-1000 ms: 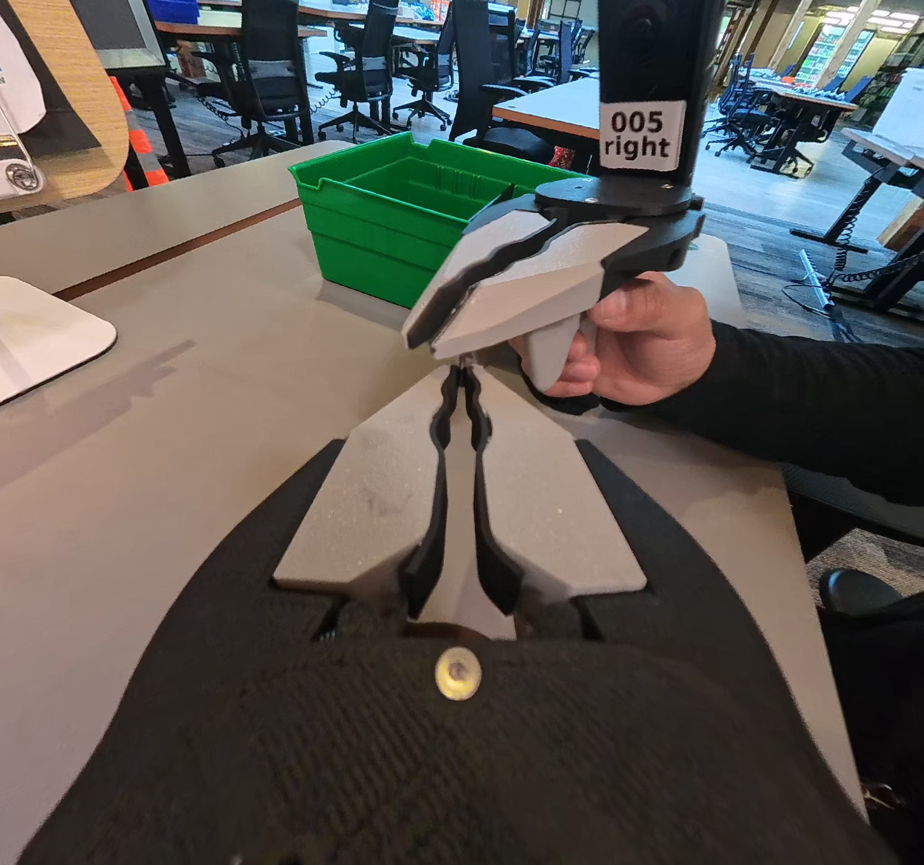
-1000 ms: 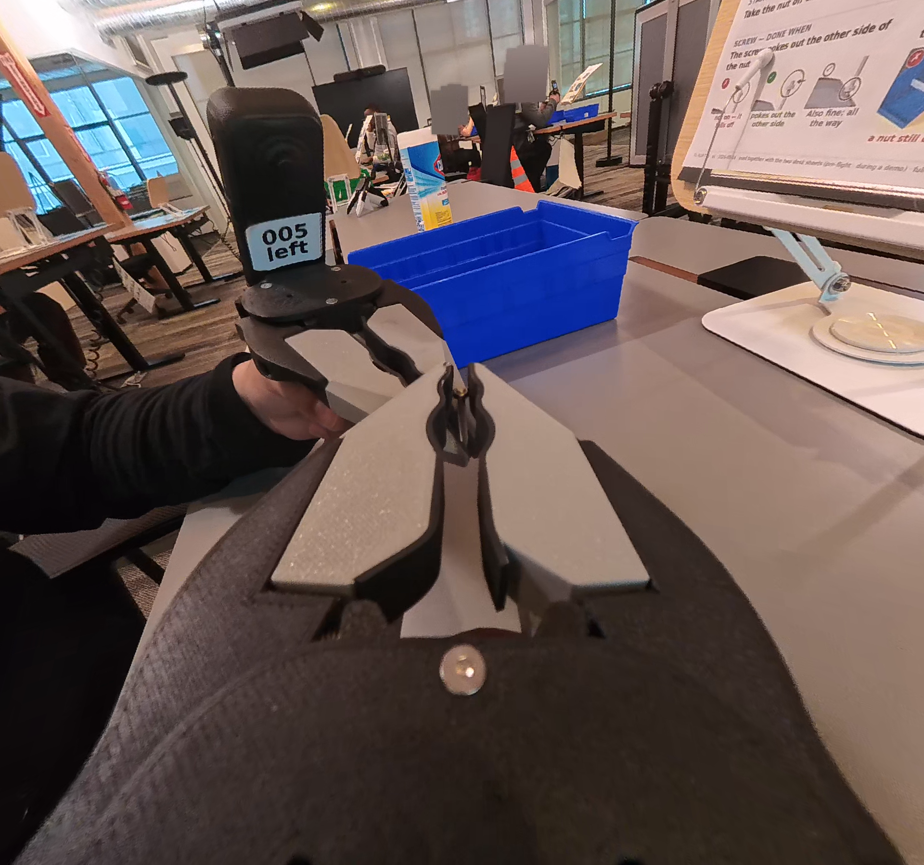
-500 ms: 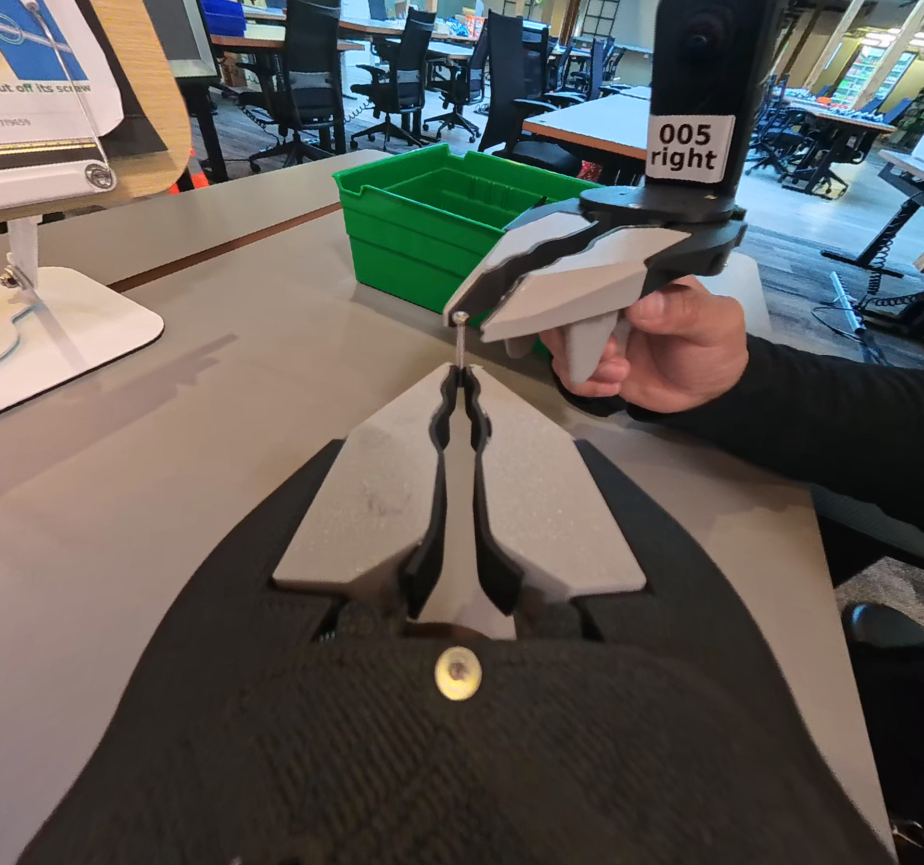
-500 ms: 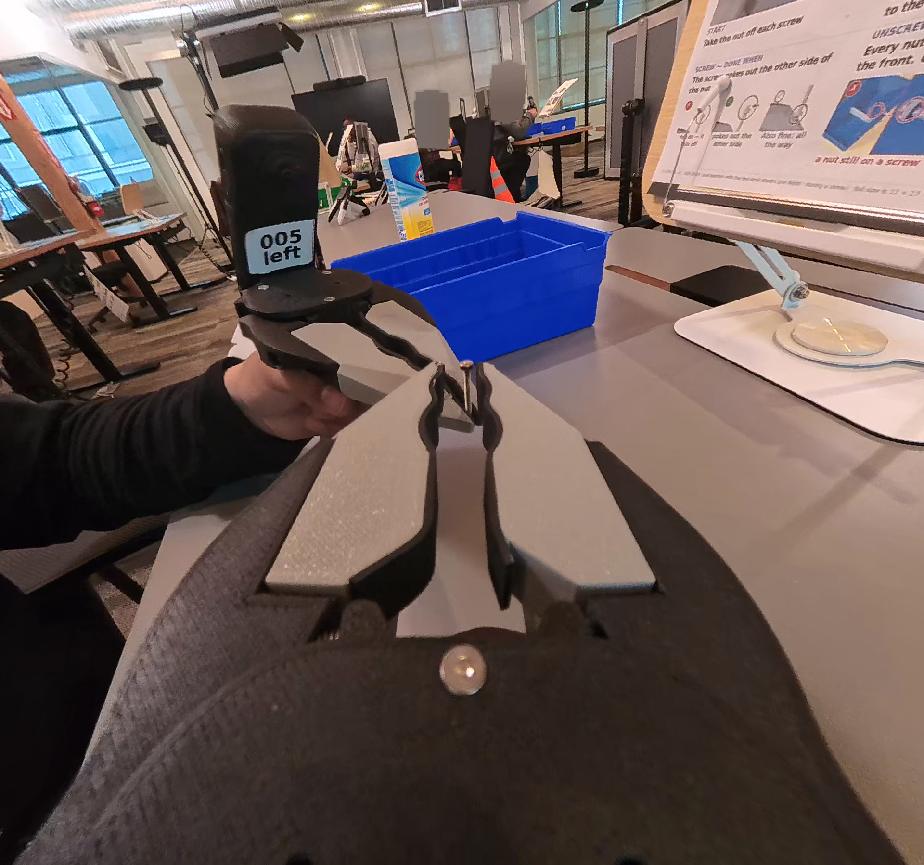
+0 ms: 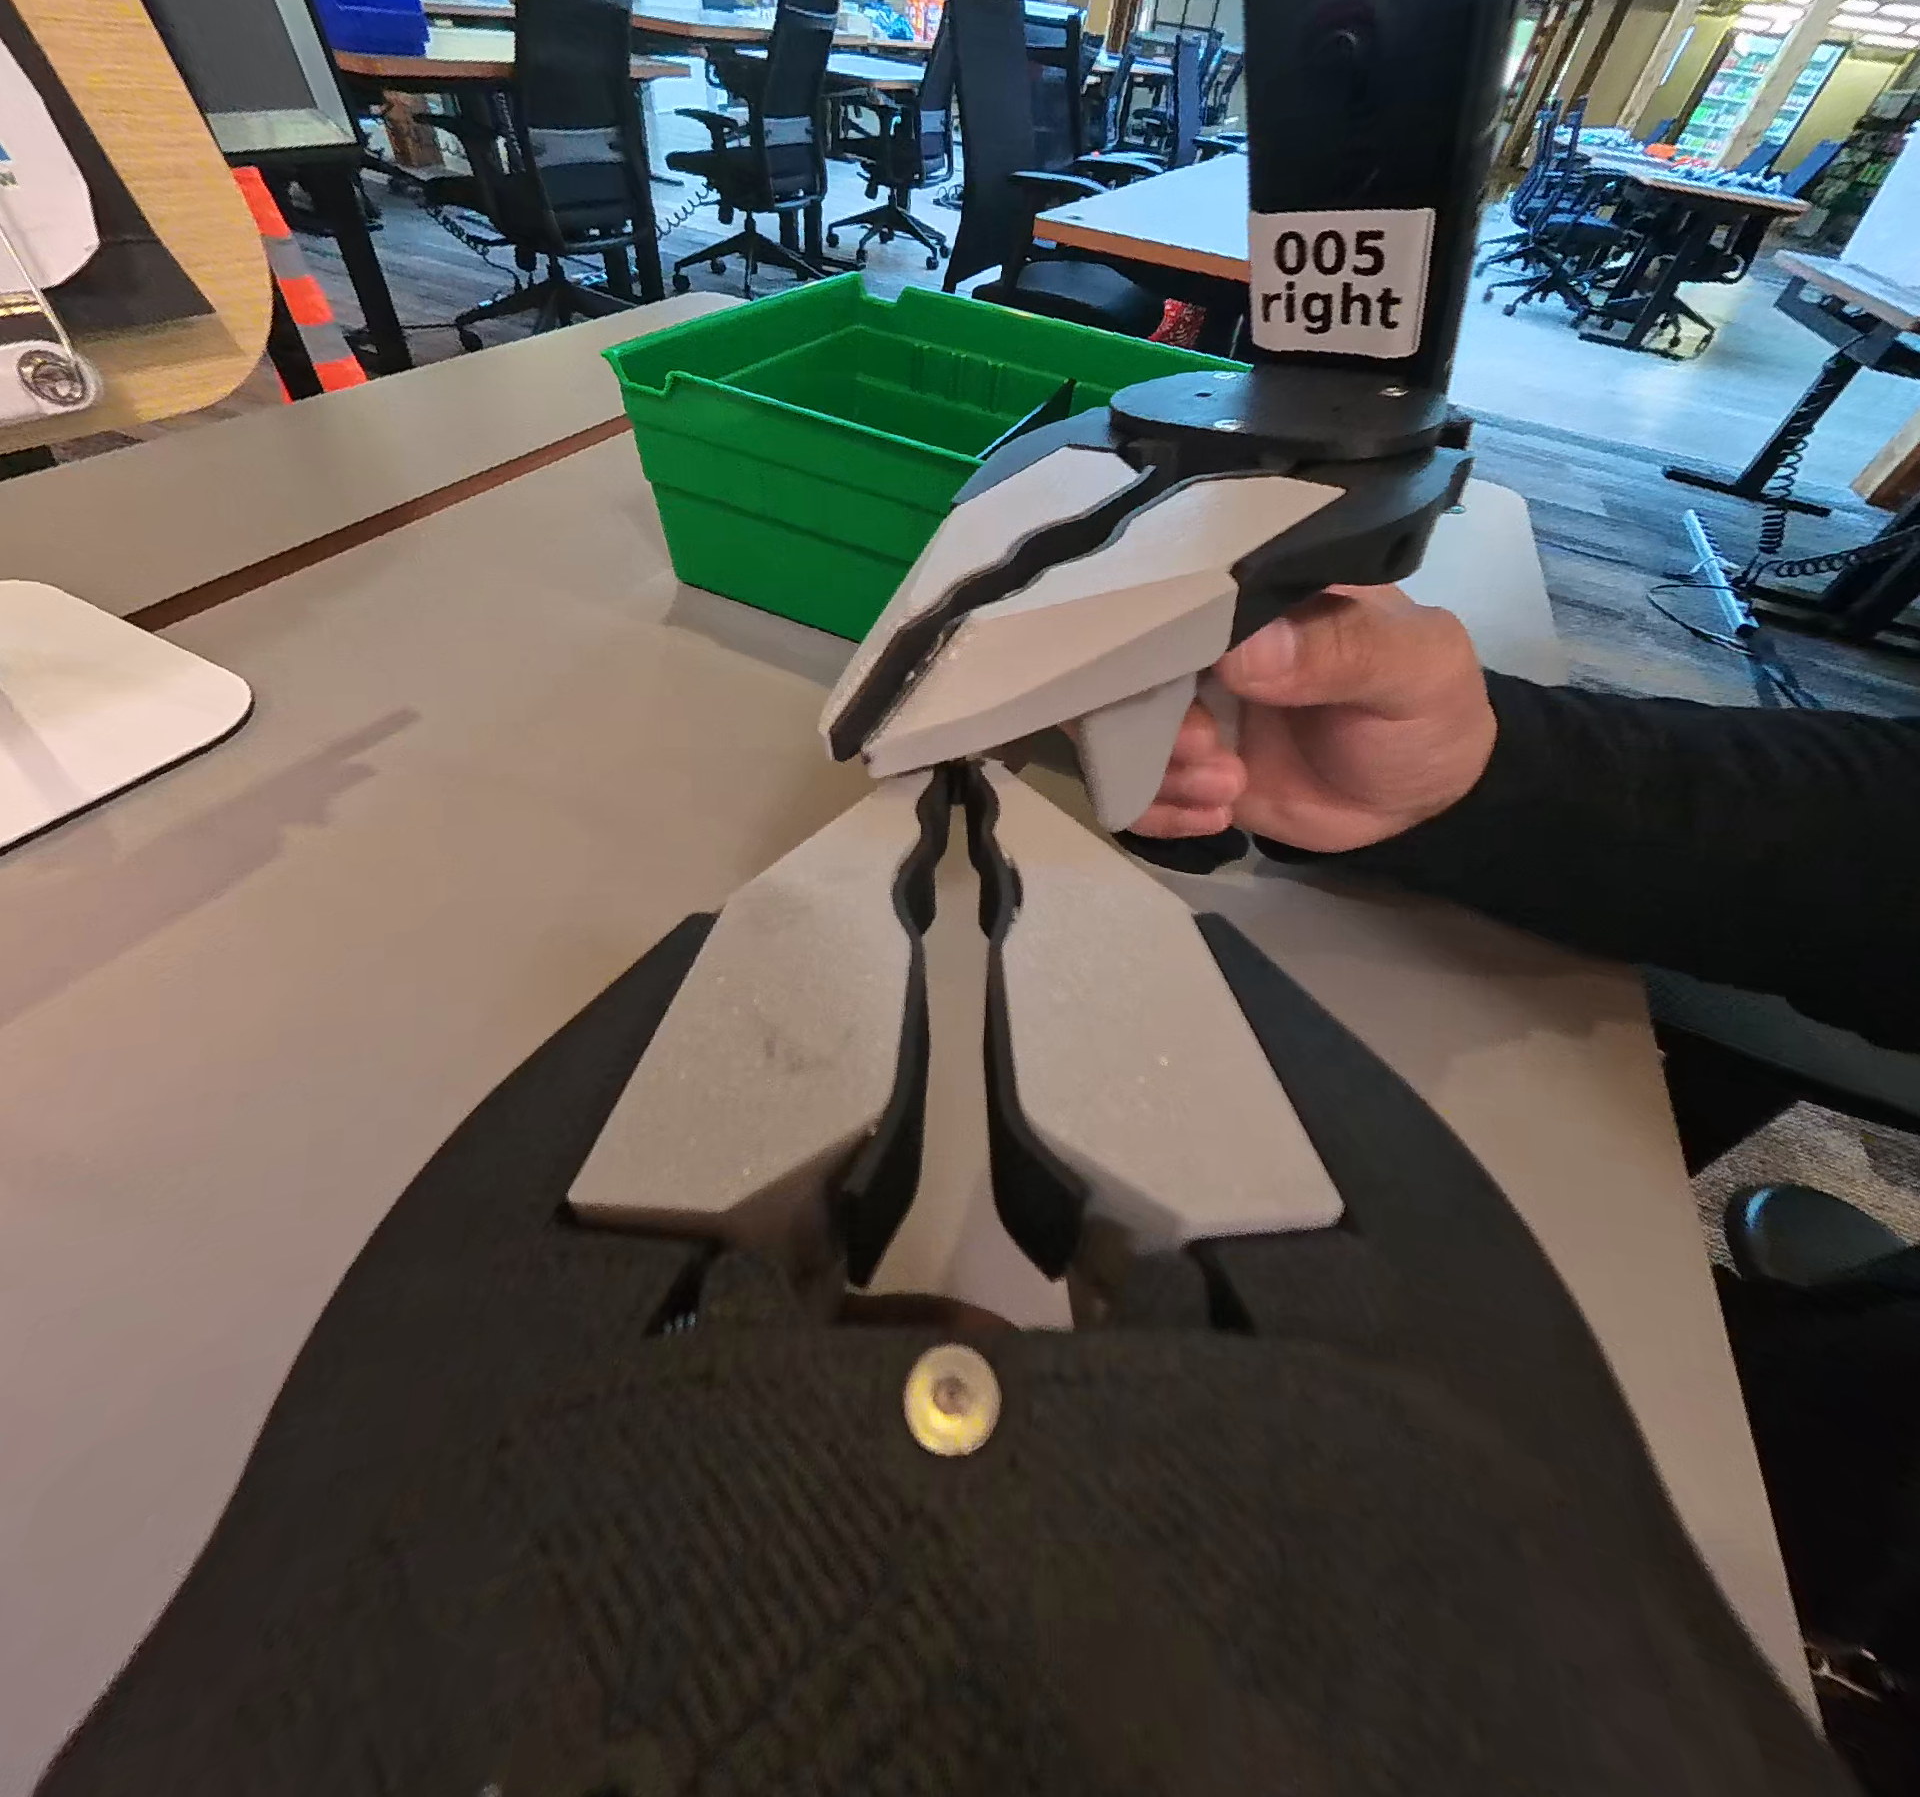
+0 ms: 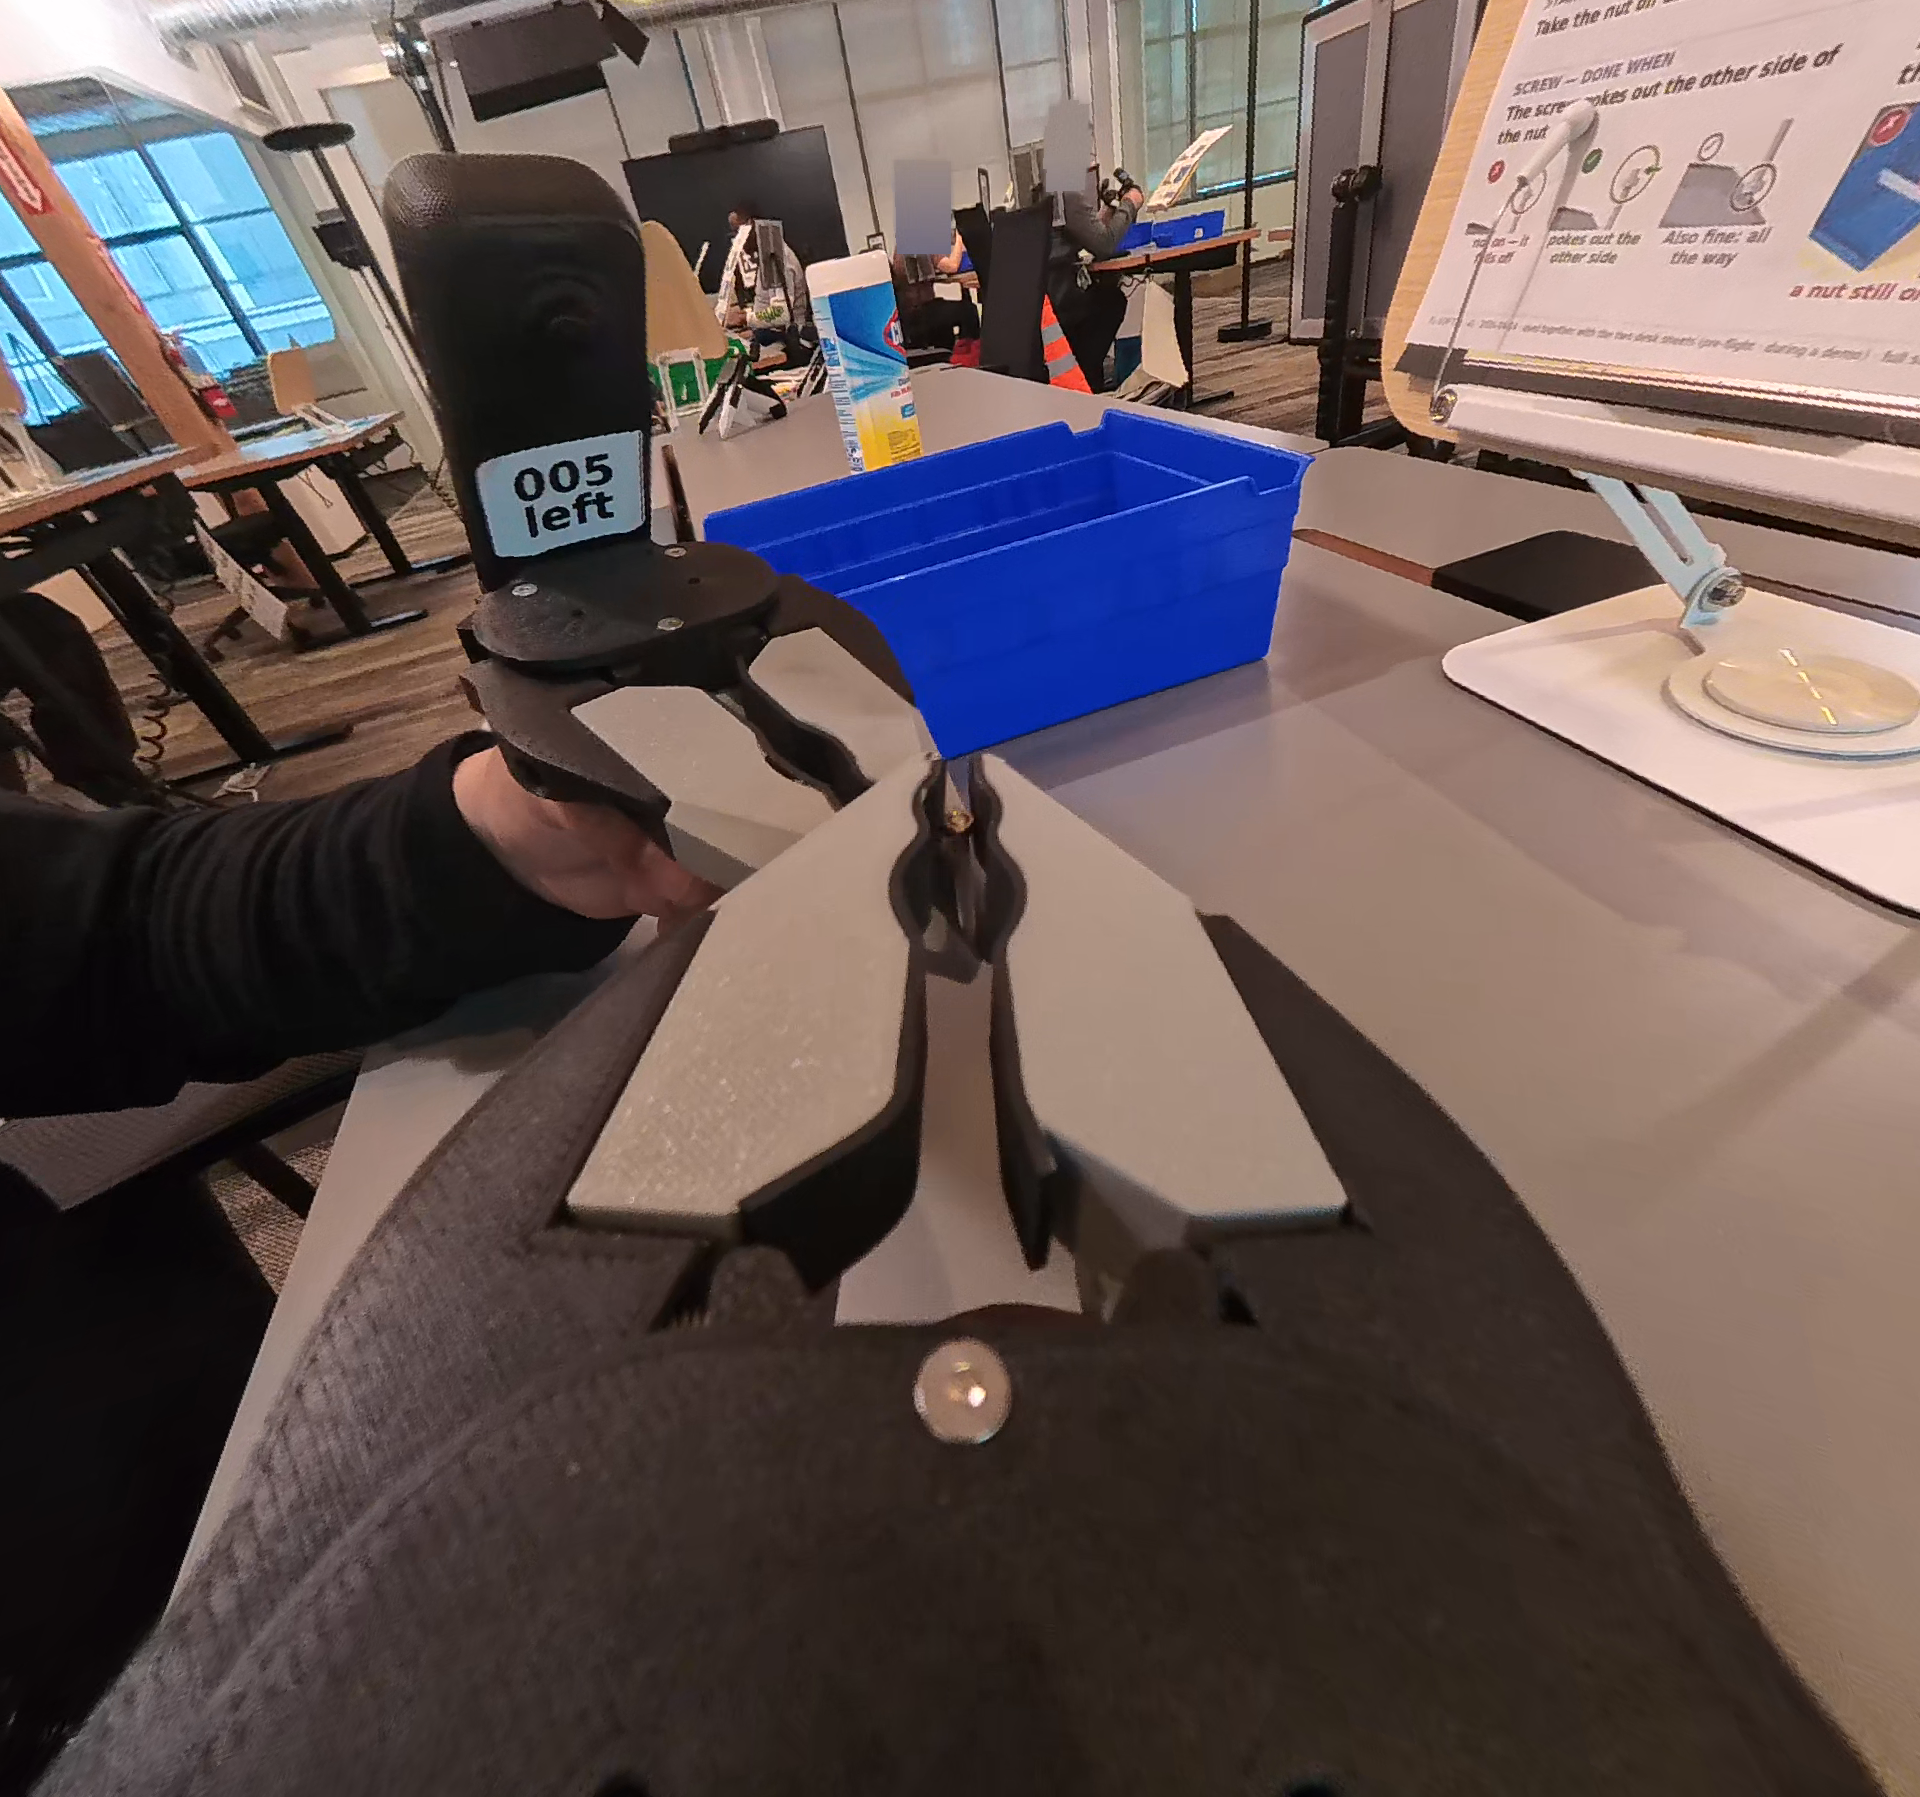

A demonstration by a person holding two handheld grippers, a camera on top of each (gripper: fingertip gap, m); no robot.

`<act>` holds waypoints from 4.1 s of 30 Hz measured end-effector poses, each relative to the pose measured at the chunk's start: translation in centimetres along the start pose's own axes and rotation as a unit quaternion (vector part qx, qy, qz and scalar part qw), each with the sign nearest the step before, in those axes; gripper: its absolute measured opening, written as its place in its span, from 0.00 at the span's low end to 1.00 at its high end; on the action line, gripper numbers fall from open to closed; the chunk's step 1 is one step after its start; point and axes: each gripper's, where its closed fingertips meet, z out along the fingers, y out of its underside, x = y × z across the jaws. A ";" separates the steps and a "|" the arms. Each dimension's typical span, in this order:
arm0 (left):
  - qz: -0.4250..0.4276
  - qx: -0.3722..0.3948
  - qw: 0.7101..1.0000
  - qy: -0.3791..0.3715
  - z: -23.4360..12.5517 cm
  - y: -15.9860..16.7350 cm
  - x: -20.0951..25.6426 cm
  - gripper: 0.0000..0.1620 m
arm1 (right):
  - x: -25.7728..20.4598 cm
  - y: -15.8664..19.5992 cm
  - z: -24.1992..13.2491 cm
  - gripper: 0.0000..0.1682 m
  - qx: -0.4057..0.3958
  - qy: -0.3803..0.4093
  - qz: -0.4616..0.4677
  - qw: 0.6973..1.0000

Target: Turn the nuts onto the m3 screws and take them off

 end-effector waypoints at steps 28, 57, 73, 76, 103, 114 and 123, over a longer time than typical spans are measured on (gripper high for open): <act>-0.001 0.002 1.000 -0.008 -0.1 -0.1 -0.3 0.00 | 0.2 0.0 0.0 0.01 0.000 0.011 -0.008 1.000; -0.013 0.007 1.000 -0.024 -0.7 -0.1 -1.6 0.00 | 0.7 -0.5 -0.5 0.05 0.009 0.024 -0.016 1.000; -0.004 0.001 1.000 -0.007 -0.1 0.0 -0.4 0.00 | 0.3 0.0 0.0 0.00 -0.003 0.018 -0.019 1.000; -0.004 0.003 1.000 -0.011 -0.2 0.0 -0.6 0.00 | 0.5 -0.1 -0.1 0.01 -0.001 0.022 -0.019 1.000; -0.007 -0.001 1.000 -0.010 -0.1 0.1 -0.6 0.00 | 0.5 0.2 0.1 0.01 -0.008 0.031 -0.032 0.999; -0.016 -0.007 1.000 -0.023 -0.2 0.7 -1.7 0.00 | 1.1 -2.0 -1.6 0.01 0.034 0.052 -0.040 0.997; -0.023 0.001 1.000 -0.020 -0.6 0.4 -2.0 0.00 | 2.3 -8.2 -12.9 0.01 0.055 0.220 -0.142 0.964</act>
